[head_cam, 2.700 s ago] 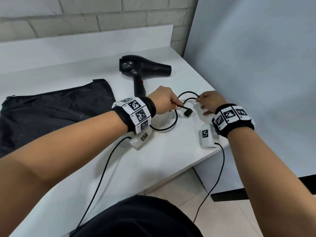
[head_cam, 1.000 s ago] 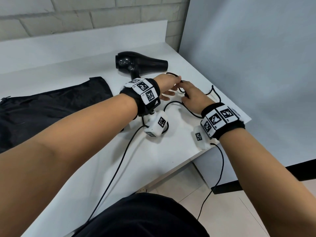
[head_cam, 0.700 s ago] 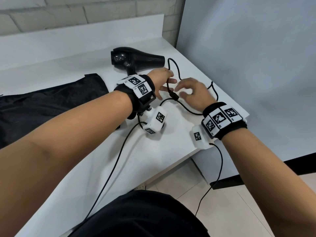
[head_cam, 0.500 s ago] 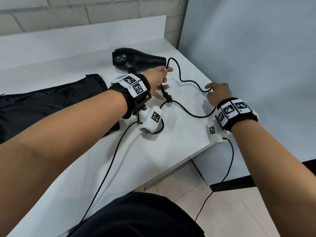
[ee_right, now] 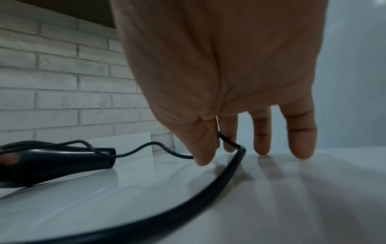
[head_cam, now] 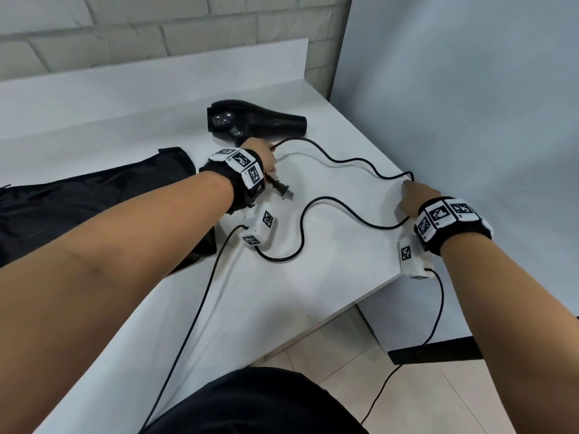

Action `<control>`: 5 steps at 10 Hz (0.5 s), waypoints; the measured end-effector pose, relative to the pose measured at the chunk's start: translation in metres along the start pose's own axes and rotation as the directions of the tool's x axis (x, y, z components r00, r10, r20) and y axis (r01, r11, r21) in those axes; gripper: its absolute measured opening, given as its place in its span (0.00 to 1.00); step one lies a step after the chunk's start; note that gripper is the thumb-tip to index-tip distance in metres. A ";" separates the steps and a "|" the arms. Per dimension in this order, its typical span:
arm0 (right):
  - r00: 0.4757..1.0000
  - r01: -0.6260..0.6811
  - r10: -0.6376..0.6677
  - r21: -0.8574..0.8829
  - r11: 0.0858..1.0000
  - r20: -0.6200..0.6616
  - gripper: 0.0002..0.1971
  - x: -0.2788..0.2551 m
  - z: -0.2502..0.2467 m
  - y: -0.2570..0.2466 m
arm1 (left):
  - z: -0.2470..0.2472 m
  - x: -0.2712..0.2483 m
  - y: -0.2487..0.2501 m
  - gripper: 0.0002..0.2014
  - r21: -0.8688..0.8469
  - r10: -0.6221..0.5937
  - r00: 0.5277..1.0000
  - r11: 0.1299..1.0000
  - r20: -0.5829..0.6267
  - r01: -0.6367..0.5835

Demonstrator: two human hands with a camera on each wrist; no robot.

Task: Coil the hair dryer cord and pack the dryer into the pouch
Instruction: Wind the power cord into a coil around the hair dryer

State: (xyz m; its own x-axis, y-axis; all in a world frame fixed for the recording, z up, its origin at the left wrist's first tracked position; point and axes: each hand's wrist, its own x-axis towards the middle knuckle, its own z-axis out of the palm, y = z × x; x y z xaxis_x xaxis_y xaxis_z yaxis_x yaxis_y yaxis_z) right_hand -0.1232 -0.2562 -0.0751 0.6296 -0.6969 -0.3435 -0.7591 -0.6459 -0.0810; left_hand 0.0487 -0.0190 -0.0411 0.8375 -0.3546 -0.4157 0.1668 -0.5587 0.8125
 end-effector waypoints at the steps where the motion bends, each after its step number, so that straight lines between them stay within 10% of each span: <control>1: 0.999 0.002 0.001 -0.090 0.996 0.039 0.20 0.000 0.000 0.002 | -0.003 0.002 0.000 0.19 0.220 0.078 0.996 0.973 -0.041 -0.067; 3: 0.996 0.003 0.000 -0.034 0.999 0.084 0.25 -0.003 -0.007 -0.002 | 0.003 0.000 0.001 0.19 0.403 0.153 0.987 0.907 -0.048 -0.121; 5: 0.923 0.339 -0.297 0.150 0.929 -0.247 0.18 -0.057 -0.016 -0.062 | 0.003 -0.019 -0.001 0.18 0.364 0.274 0.962 0.894 0.014 -0.260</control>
State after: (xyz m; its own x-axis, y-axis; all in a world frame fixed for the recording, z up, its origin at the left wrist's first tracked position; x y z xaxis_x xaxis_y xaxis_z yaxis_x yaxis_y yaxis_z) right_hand -0.1093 -0.1812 -0.0355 0.8469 -0.5280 -0.0621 -0.5165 -0.7894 -0.3317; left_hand 0.0313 -0.0142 -0.0353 0.8441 -0.5041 -0.1830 -0.2578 -0.6806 0.6858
